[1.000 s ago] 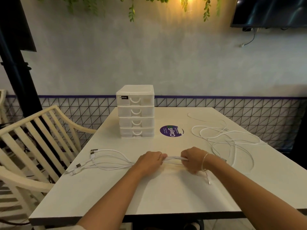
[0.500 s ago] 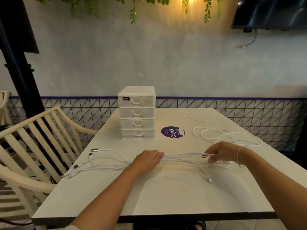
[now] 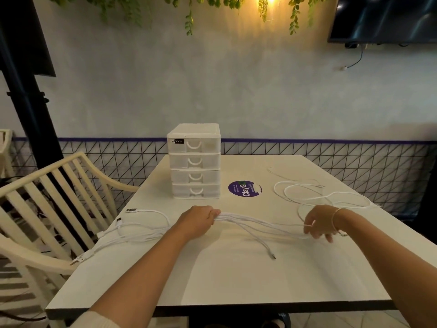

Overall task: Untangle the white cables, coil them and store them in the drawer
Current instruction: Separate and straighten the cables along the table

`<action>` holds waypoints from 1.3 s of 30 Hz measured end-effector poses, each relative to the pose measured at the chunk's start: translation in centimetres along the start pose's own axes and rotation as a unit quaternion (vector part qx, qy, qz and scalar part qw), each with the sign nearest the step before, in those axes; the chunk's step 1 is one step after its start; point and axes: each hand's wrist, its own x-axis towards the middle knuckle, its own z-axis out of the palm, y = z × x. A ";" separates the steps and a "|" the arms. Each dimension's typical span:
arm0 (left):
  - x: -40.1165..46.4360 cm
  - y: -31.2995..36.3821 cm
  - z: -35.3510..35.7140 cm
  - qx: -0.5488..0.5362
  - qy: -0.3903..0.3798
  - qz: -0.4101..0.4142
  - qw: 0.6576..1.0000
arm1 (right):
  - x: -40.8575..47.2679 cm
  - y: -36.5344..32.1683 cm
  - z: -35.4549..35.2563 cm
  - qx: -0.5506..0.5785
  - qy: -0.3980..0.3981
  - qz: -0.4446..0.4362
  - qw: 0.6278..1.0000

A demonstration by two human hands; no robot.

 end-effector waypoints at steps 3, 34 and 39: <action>0.0 0.5 0.3 -0.012 -0.003 0.003 1.000 | 0.0 -1.7 -0.7 0.101 0.039 -0.027 0.994; -0.5 4.5 1.1 0.038 0.004 0.061 0.997 | 0.3 -9.7 0.8 0.359 0.225 -0.145 0.894; 0.3 4.2 0.9 0.070 0.055 0.022 0.996 | -0.9 -10.7 0.6 0.263 0.206 -0.176 0.926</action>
